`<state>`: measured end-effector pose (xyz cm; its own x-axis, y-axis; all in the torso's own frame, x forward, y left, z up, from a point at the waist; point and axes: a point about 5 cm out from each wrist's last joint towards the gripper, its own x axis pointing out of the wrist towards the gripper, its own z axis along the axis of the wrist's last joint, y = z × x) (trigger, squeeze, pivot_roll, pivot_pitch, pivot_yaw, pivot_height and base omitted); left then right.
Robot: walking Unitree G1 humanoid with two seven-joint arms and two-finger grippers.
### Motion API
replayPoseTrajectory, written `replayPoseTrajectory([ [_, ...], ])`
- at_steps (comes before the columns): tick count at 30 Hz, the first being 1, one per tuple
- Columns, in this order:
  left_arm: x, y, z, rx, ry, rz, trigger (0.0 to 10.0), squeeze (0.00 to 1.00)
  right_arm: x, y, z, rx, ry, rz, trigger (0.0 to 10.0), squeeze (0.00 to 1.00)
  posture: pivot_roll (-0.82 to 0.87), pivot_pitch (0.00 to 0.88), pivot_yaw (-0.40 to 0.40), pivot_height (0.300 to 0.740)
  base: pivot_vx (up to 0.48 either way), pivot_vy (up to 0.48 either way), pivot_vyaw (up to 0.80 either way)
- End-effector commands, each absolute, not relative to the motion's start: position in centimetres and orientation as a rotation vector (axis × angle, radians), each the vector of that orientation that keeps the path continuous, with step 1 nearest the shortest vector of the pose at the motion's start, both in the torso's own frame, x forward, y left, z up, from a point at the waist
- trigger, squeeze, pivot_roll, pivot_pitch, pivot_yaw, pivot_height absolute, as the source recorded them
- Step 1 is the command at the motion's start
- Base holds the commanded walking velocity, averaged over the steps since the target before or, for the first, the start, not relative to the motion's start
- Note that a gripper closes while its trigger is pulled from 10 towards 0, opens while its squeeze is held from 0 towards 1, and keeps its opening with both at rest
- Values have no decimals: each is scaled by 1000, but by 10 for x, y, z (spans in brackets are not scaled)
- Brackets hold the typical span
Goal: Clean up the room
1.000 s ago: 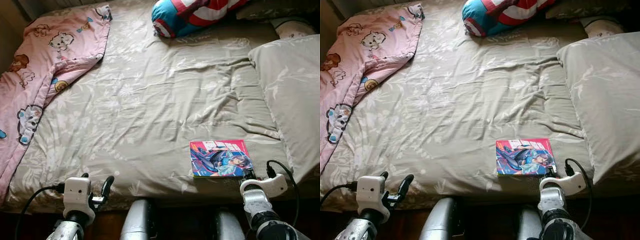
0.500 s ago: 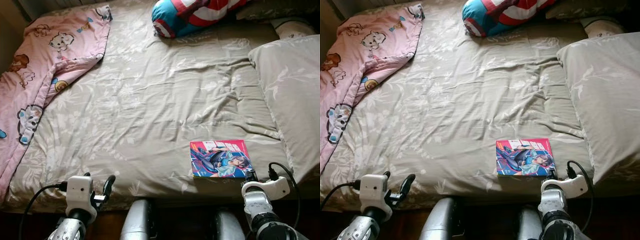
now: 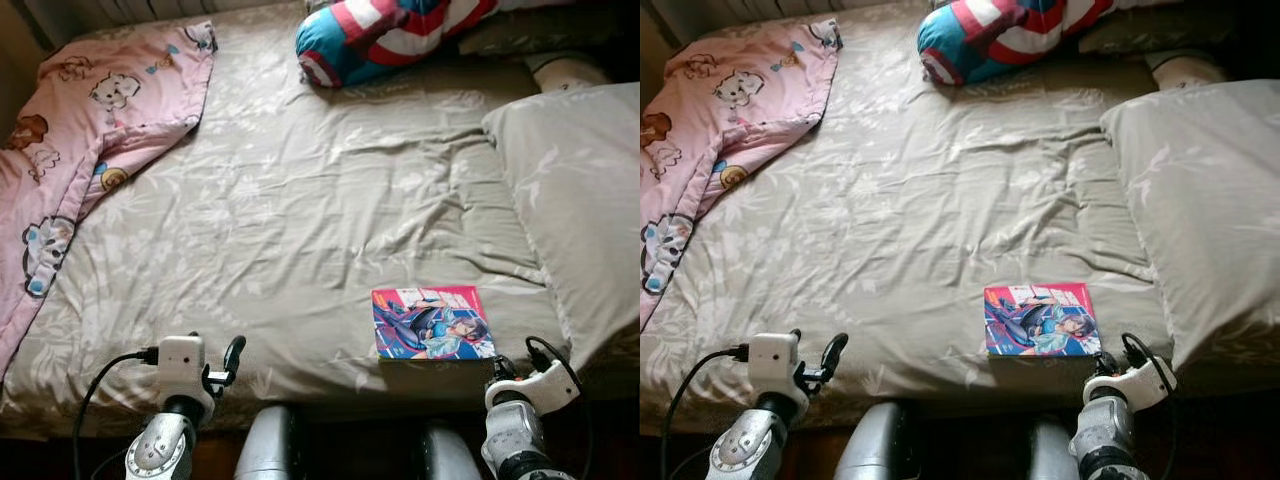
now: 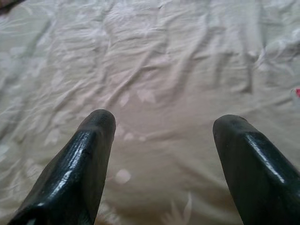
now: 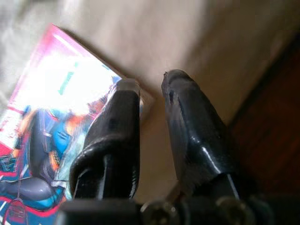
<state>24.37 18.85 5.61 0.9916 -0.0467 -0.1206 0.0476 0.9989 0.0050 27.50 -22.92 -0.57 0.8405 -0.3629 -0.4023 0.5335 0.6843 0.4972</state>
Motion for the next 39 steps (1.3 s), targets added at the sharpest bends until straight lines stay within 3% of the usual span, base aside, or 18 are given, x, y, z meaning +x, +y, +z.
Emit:
replayPoseTrajectory([
  [1, 241, 194, 45, 15, 152, -12, 10000, 0, 278, -218, -1, 491, 259, -391, 10000, 0, -33, 79, 66, 651, 0, 0, 0],
  [7, 243, 197, 30, -36, 181, 43, 10000, 0, 281, -201, 8, 275, 197, -228, 10000, 0, -68, 31, 45, 651, 0, 0, 0],
  [18, 238, 202, -6, -100, 313, 108, 10000, 0, 259, -192, -17, 242, 325, -166, 10000, 0, -90, 0, 27, 651, 0, 0, 0],
  [29, 222, 194, -43, -75, 524, 71, 10000, 0, 220, -191, -56, 271, 604, -240, 10000, 0, -87, 0, 37, 716, 0, 0, 0],
  [35, 207, 192, -58, -52, 622, 61, 10000, 0, 214, -196, -60, 300, 629, -291, 10000, 0, -89, 0, 45, 740, 0, 0, 0],
  [39, 198, 197, -65, -49, 689, 72, 10000, 0, 222, -200, -55, 183, 635, -214, 10000, 0, -95, 0, 38, 740, 0, 0, 0],
])
